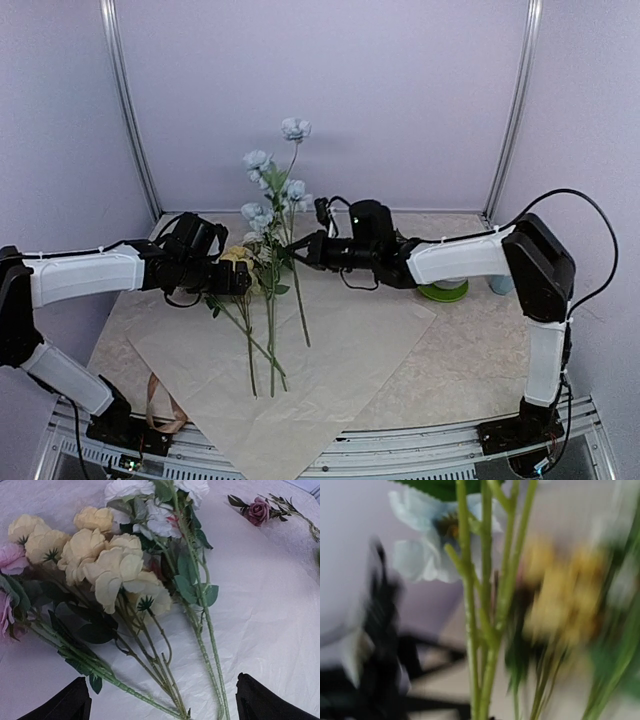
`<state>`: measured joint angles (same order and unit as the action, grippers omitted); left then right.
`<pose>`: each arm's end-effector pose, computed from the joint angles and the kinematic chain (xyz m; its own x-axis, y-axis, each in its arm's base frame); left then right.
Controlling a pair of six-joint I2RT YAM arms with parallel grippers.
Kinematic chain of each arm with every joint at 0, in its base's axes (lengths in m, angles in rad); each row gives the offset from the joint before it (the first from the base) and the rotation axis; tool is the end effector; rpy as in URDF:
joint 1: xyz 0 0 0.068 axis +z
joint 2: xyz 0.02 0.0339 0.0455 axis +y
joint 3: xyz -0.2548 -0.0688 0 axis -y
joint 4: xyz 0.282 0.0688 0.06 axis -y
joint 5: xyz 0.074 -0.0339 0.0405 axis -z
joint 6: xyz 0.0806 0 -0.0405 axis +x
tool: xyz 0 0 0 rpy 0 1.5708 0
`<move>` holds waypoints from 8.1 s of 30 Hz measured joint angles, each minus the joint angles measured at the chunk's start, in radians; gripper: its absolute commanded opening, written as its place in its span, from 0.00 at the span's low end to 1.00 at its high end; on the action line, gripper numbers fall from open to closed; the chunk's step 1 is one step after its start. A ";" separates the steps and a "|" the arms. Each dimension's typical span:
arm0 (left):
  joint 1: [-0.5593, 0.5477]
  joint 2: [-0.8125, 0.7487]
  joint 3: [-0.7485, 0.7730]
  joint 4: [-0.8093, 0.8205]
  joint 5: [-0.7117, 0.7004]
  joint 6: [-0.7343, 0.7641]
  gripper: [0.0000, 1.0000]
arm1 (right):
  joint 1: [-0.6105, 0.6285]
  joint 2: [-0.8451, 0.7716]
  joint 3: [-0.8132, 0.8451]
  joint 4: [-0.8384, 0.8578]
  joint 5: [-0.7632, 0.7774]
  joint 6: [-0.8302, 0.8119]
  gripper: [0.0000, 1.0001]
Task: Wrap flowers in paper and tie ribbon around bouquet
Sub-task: Place the fake flower on the flattened wrapping paper, then pick up the fake flower from the corner of the board, then place the fake flower on the flattened wrapping paper, then move the folded bouquet to the center of the board.
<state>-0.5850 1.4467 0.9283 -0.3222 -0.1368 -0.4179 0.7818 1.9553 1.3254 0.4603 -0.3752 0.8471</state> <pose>0.3110 -0.1928 0.1641 -0.7589 0.0204 -0.6508 0.1786 0.9677 -0.1778 0.3522 0.3913 0.2069 -0.7626 0.2253 -0.6063 -0.5140 0.3578 0.7796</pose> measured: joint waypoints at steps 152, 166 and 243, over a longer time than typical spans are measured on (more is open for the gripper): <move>0.120 -0.017 -0.204 0.066 -0.011 -0.073 0.99 | 0.214 -0.045 0.091 -0.419 0.480 -0.259 0.99; 0.338 -0.021 -0.141 -0.031 0.068 -0.060 0.99 | -0.106 -0.214 -0.119 -1.107 0.528 -0.485 0.99; 0.128 0.458 0.216 0.052 0.068 0.061 0.99 | -0.346 -0.492 -0.377 -0.882 0.329 -0.467 0.47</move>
<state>-0.4572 1.9045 1.1446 -0.2703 -0.0692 -0.3569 0.4355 1.4631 0.9482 -0.4221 -0.0463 0.3801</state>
